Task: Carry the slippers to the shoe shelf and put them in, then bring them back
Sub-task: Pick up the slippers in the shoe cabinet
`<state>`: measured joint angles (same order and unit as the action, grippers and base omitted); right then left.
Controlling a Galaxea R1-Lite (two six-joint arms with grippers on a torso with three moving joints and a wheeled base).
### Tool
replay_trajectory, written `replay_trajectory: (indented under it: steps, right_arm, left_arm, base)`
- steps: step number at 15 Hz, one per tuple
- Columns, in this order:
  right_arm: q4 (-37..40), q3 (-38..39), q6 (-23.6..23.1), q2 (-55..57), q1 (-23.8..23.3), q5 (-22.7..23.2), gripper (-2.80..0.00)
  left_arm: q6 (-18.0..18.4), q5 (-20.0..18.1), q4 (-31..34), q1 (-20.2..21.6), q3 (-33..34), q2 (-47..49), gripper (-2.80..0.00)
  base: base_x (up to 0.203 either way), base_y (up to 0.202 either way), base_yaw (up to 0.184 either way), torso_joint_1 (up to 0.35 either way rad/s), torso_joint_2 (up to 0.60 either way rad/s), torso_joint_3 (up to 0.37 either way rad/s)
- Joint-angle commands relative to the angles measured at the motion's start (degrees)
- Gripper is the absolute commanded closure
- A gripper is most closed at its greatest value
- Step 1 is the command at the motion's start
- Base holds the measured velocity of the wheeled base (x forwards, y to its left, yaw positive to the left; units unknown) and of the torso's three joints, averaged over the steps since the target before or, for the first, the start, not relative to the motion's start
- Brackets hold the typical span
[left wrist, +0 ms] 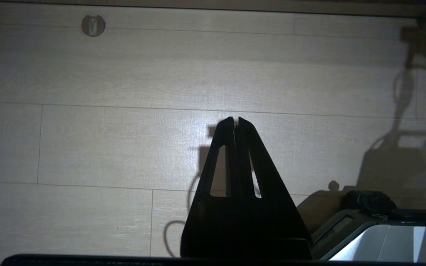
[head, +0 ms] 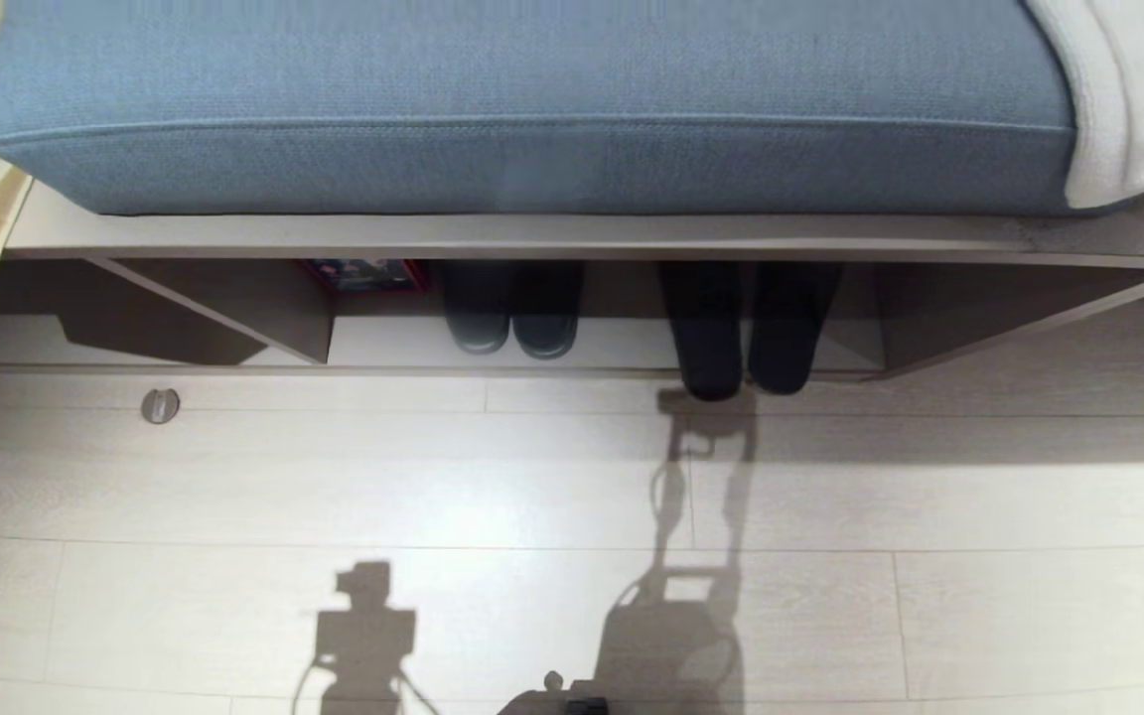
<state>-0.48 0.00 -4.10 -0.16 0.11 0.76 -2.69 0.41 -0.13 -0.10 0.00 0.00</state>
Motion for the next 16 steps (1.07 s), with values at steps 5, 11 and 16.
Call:
replay_trajectory:
  steps: [5, 11, 16]
  right_arm:
    - [-0.1, 0.0, 0.1, 0.2, 0.0, 0.0, 0.00]
    - [-0.1, 0.0, 0.1, 0.2, 0.0, 0.0, 0.00]
    - [-0.1, 0.0, 0.1, 0.2, 0.0, 0.0, 0.00]
  left_arm:
    - [0.0, 0.0, 0.0, 0.0, 0.0, 0.0, 0.00]
    - [0.0, 0.0, 0.0, 0.0, 0.0, 0.0, 0.00]
    - [-0.1, 0.0, 0.0, 0.0, 0.0, 0.0, 0.00]
  base:
    - [0.000, 0.000, 0.000, 0.002, 0.00, 0.202]
    - [0.000, 0.000, 0.000, 0.000, 0.00, 0.201]
    - [0.000, 0.000, 0.000, 0.004, 0.00, 0.203]
